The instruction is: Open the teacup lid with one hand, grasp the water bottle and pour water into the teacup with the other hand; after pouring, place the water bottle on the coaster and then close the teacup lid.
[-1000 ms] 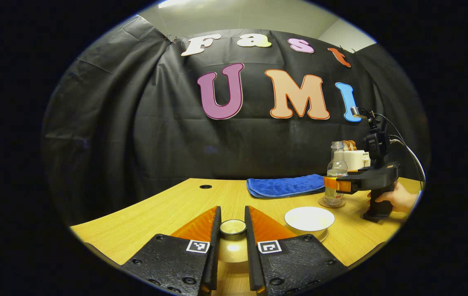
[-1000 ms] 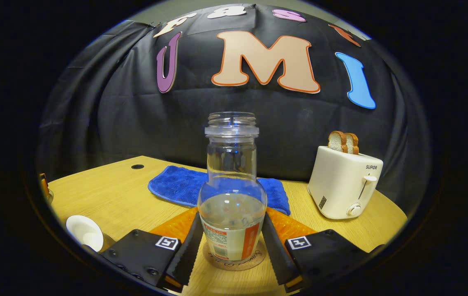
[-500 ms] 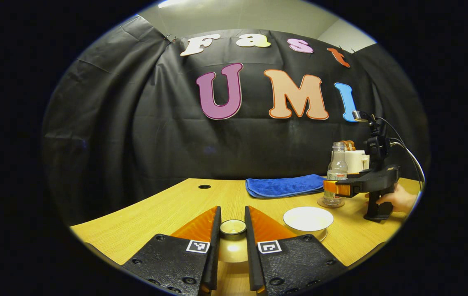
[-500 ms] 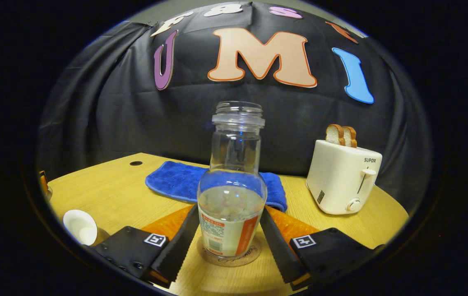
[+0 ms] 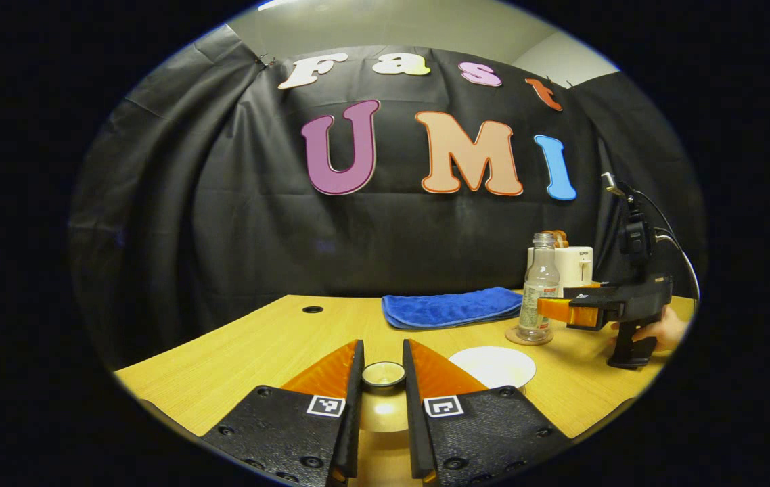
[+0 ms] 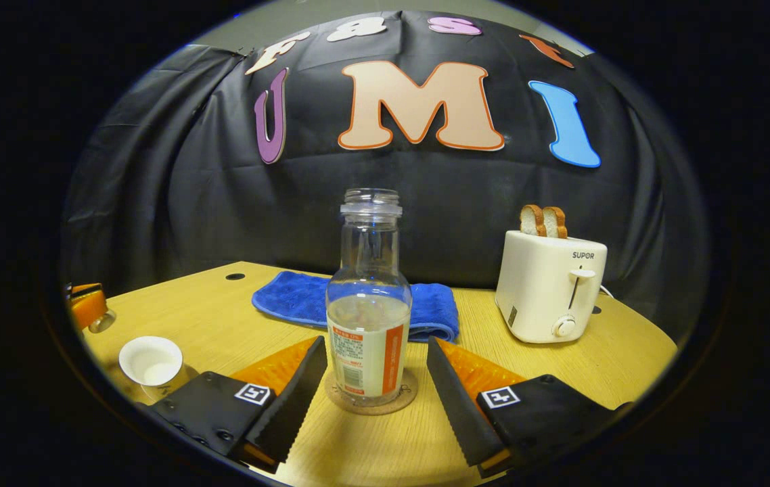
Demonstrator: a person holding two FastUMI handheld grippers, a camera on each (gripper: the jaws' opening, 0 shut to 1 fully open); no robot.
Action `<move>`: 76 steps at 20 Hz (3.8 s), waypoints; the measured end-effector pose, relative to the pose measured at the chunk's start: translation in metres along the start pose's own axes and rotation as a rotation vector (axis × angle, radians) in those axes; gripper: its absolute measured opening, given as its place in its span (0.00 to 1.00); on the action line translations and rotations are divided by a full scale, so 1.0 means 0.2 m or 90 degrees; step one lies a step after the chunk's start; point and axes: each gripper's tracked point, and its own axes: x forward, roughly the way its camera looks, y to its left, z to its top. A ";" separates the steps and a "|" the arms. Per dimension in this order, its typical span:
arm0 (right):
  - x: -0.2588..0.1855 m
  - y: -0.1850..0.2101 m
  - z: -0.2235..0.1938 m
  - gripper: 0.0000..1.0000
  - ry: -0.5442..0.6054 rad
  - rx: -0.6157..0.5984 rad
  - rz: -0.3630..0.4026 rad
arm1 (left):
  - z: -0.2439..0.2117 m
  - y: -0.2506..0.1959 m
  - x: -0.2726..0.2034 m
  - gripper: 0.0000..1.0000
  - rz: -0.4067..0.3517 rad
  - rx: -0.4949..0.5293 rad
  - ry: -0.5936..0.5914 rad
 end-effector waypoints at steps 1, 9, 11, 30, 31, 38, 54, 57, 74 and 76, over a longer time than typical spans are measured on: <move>-0.03 0.00 0.00 1.00 -0.007 0.003 0.003 | -0.01 -0.03 0.02 0.28 -0.016 -0.001 0.001; -0.29 -0.03 0.06 0.96 -0.080 0.027 0.026 | -0.01 -0.33 0.11 0.28 -0.169 -0.004 -0.002; -0.34 -0.03 0.07 0.96 -0.099 0.028 0.033 | -0.01 -0.38 0.12 0.28 -0.197 -0.005 -0.002; -0.60 -0.02 0.05 0.87 -0.099 0.029 0.058 | -0.12 -0.53 0.16 0.29 -0.257 0.048 0.081; -0.60 -0.02 0.05 0.87 -0.099 0.029 0.057 | -0.12 -0.53 0.15 0.31 -0.257 0.046 0.078; -0.60 -0.03 0.05 0.87 -0.097 0.029 0.055 | -0.09 -0.49 0.16 0.41 -0.230 0.033 0.059; -0.61 -0.12 0.05 0.87 -0.099 0.032 -0.006 | -0.01 -0.26 -0.11 0.97 -0.086 -0.004 -0.005; -0.64 -0.20 0.04 0.95 -0.102 0.034 -0.057 | -0.01 -0.13 -0.16 0.97 -0.013 -0.002 -0.004; -0.72 -0.30 0.03 0.95 -0.105 0.037 -0.118 | -0.01 0.00 -0.22 0.96 0.078 -0.001 -0.004; -0.72 -0.30 0.03 0.89 -0.105 0.037 -0.118 | -0.01 0.00 -0.21 0.96 0.077 -0.001 -0.003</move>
